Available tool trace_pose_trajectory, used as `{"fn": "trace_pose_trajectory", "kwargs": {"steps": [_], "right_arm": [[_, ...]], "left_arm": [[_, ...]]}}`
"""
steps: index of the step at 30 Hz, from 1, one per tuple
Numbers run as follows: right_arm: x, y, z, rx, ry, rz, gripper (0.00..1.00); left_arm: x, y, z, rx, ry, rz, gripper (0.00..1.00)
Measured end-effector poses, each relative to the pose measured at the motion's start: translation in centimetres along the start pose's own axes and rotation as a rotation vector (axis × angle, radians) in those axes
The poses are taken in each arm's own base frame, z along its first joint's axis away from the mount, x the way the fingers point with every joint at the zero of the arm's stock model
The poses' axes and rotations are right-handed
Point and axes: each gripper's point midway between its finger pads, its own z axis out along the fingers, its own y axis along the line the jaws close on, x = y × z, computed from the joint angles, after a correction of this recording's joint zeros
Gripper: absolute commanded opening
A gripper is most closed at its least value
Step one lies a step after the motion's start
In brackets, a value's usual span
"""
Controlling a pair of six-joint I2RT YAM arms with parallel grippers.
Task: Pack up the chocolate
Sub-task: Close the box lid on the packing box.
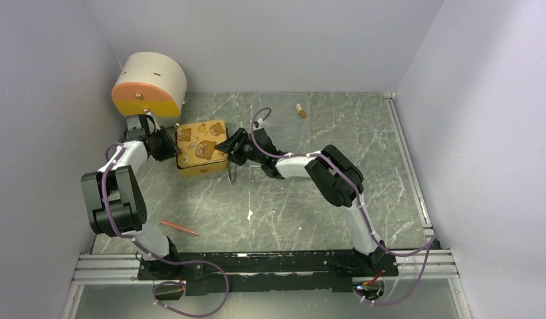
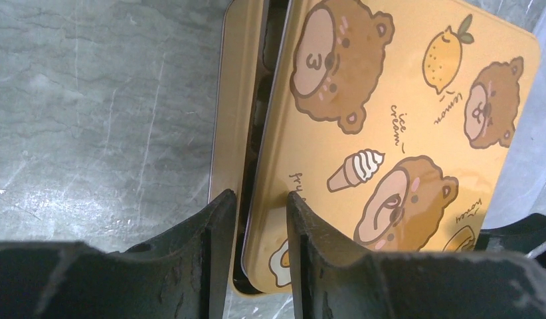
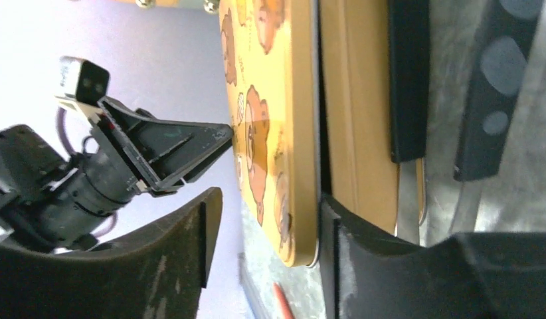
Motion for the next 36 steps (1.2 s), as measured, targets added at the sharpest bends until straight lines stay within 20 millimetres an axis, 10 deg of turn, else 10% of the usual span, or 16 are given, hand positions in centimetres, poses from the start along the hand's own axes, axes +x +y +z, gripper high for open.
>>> {"fn": "trace_pose_trajectory", "kwargs": {"steps": [20, 24, 36], "right_arm": [[-2.8, -2.6, -1.1, 0.335, 0.072, -0.459, 0.66], [-3.6, -3.5, -1.7, 0.389, 0.059, -0.491, 0.54], [-4.7, 0.2, -0.2, 0.301, 0.04, -0.574, 0.42]], "left_arm": [[-1.0, 0.2, 0.7, -0.023, -0.006, 0.001, 0.34], [-1.1, 0.2, 0.8, -0.024, -0.006, 0.001, 0.34], [-1.4, 1.1, 0.3, -0.097, -0.005, -0.002, 0.33]]}}
